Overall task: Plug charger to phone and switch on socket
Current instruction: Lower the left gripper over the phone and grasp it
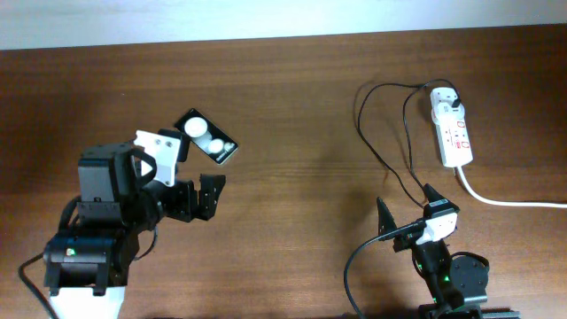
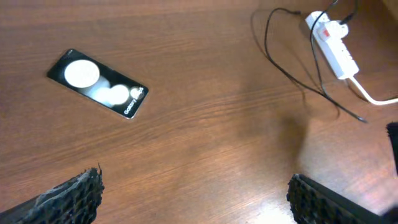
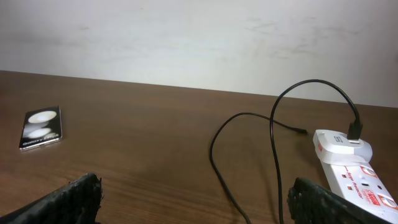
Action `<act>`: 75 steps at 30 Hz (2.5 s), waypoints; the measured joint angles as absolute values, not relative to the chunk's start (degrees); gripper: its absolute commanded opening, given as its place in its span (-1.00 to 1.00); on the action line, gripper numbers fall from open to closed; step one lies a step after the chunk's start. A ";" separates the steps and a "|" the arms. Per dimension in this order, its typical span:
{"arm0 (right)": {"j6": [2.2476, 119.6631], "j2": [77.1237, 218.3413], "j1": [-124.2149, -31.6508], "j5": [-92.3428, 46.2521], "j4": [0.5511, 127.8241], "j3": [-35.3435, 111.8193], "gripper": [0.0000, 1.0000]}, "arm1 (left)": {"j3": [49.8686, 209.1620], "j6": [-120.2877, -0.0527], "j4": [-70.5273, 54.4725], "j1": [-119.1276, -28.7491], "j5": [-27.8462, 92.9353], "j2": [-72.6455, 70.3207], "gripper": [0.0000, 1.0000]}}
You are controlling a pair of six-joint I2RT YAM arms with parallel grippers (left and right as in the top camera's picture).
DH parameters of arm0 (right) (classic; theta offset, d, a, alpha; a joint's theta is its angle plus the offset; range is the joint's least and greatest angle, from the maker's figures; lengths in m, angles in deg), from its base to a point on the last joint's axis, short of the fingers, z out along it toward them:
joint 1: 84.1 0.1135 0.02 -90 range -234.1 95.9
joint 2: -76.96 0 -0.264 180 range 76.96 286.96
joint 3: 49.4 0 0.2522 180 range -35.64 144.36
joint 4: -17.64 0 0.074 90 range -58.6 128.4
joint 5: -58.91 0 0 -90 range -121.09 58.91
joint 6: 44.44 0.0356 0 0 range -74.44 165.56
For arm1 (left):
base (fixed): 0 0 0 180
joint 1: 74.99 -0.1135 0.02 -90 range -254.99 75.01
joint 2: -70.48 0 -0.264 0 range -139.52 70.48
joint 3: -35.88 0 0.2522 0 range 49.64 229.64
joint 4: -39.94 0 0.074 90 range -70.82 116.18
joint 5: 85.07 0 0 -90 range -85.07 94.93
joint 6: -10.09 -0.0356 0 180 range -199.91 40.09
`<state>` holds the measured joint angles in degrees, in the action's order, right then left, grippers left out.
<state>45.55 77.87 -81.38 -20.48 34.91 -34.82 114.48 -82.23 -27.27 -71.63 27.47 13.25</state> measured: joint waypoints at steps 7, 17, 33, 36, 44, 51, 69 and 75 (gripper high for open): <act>45.55 77.89 -81.38 -20.48 34.91 -34.82 0.97 | 124.07 -67.46 -32.56 -71.63 16.83 5.14 0.89; 45.55 77.87 -81.38 -20.48 34.89 -34.82 0.97 | 147.70 -49.78 -39.47 -71.63 12.70 -25.81 0.98; 45.55 77.87 -81.38 -20.48 34.91 -34.82 0.97 | 155.59 -33.91 -31.16 -71.63 9.97 -54.39 1.00; 45.50 77.87 -81.38 -20.46 34.89 -34.82 0.97 | 158.37 -33.52 -32.30 -71.63 7.80 -58.07 1.00; 45.55 77.87 -81.38 -20.48 34.91 -34.82 0.98 | 158.69 -33.32 -31.18 -71.57 7.43 -62.88 0.99; 45.57 77.87 -81.38 -20.48 34.91 -34.82 0.97 | 158.72 -33.32 -30.05 -69.64 4.70 -64.01 1.00; 45.57 77.87 -81.38 -20.46 34.91 -34.82 0.97 | 161.14 -36.36 -35.97 -69.32 4.48 -66.04 0.67; 45.55 77.87 -81.38 -20.48 34.89 -34.82 0.97 | 161.14 -48.18 -37.46 -68.97 4.85 -66.13 0.97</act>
